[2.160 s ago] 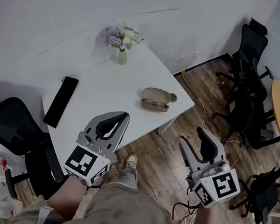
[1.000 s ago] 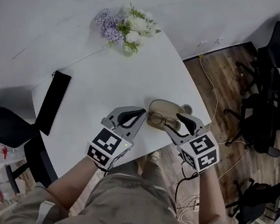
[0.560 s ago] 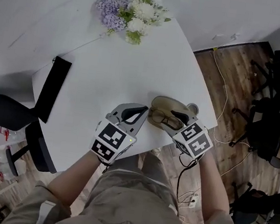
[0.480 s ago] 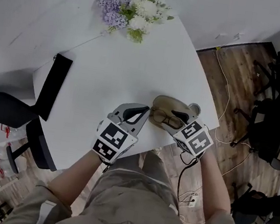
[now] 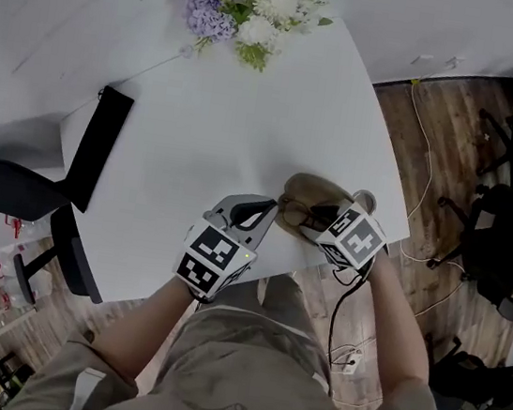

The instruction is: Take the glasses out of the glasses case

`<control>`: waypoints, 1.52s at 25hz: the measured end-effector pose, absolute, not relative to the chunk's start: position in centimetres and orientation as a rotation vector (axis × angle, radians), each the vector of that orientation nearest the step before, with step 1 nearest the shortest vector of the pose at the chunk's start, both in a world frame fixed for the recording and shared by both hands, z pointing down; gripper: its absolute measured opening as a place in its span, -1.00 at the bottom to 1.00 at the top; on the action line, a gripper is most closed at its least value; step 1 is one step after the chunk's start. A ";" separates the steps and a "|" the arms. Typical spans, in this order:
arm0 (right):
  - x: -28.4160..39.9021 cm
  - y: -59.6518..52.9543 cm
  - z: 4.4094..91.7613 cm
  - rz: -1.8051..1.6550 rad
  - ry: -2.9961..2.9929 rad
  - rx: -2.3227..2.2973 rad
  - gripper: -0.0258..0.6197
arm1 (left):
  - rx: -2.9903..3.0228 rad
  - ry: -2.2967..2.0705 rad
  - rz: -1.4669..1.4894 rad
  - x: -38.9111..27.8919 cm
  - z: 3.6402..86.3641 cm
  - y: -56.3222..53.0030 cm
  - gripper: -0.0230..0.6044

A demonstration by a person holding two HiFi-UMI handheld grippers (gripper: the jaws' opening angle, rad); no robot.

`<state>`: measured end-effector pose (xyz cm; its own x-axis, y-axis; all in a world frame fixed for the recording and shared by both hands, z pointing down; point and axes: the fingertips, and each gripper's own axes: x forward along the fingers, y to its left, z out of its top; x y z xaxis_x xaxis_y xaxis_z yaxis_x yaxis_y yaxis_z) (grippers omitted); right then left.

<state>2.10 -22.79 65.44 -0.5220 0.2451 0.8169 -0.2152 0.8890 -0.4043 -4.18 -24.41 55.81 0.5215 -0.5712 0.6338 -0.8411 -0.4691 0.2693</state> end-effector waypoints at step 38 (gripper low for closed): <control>2.9 -25.1 45.0 0.374 -2.393 0.477 -0.74 | 2.465 -1.291 0.550 -6.0 43.4 -25.7 -0.88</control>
